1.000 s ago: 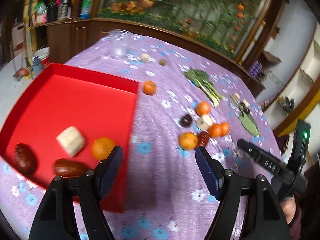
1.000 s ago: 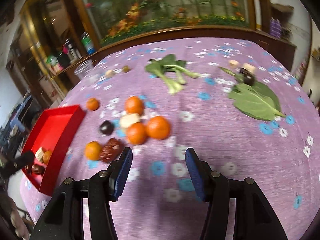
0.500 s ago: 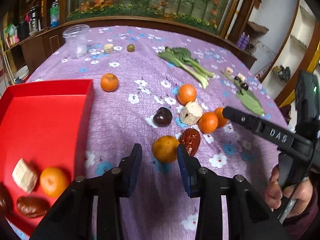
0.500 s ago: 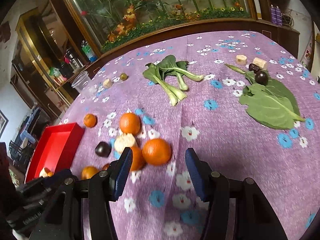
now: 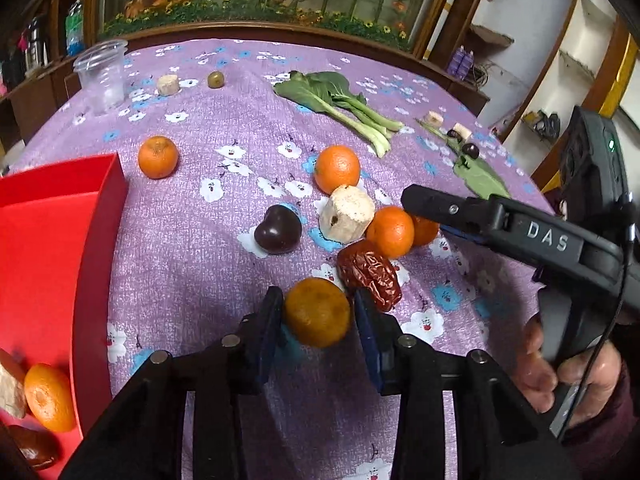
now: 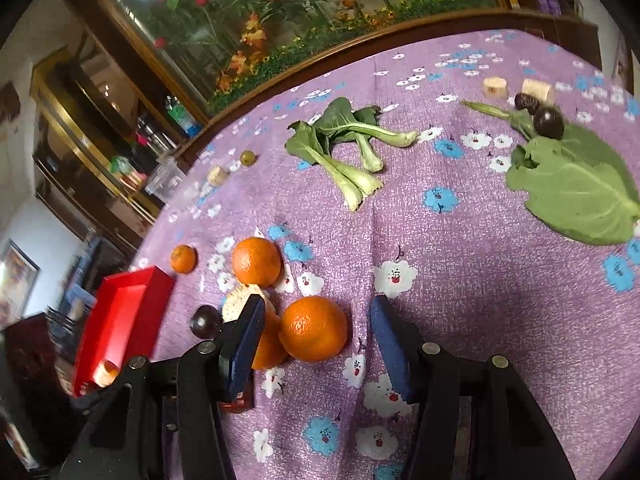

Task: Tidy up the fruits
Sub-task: 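Grasp a mandarin with the left tool while the right tool grasps an orange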

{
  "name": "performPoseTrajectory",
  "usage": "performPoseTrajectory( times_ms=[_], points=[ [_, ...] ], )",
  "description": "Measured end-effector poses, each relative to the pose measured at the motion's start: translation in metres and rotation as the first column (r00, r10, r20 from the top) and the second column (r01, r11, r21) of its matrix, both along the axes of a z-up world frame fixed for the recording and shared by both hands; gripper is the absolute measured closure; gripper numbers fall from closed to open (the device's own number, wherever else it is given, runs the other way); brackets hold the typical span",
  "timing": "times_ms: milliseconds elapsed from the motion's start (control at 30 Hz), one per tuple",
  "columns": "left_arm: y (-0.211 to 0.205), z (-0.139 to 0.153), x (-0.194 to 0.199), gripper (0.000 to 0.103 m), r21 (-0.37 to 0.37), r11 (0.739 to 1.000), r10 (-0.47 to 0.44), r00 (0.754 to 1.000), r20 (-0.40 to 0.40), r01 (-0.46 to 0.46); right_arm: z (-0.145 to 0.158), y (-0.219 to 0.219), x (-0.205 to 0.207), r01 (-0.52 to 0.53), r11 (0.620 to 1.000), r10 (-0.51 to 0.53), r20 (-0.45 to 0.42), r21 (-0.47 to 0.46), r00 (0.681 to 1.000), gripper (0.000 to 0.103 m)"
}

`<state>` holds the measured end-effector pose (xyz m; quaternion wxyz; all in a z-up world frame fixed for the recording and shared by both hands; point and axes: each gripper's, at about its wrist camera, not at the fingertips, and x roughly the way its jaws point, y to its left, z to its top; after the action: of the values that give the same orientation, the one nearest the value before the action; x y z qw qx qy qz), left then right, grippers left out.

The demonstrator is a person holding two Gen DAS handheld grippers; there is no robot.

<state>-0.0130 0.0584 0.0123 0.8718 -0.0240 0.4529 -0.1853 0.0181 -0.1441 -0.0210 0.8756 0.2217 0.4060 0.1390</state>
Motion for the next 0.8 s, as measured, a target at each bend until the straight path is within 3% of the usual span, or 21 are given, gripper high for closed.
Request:
performPoseTrajectory(
  times_ms=[33, 100, 467, 800],
  points=[
    [-0.002, 0.000, 0.000, 0.074, 0.009, 1.000, 0.001, 1.000, 0.004, -0.001, 0.000, 0.000, 0.000, -0.007, 1.000, 0.007, -0.004, -0.001, 1.000, 0.060],
    [0.000, 0.001, -0.002, 0.074, -0.009, 1.000, 0.011, 1.000, 0.002, -0.011, 0.000, -0.001, 0.000, -0.019, 1.000, 0.019, -0.004, 0.015, 1.000, 0.066],
    [0.014, 0.016, -0.021, 0.074, -0.064, 0.996, 0.070, 0.997, 0.025, -0.068, 0.016, 0.002, -0.013, -0.018, 0.999, 0.021, 0.079, -0.036, 0.997, 0.068],
    [0.039, 0.035, -0.044, 0.074, -0.102, 0.988, 0.126, 0.990, 0.061, -0.119, 0.016, 0.003, -0.017, -0.002, 0.995, 0.010, 0.082, -0.101, 0.997, 0.068]
  ],
)
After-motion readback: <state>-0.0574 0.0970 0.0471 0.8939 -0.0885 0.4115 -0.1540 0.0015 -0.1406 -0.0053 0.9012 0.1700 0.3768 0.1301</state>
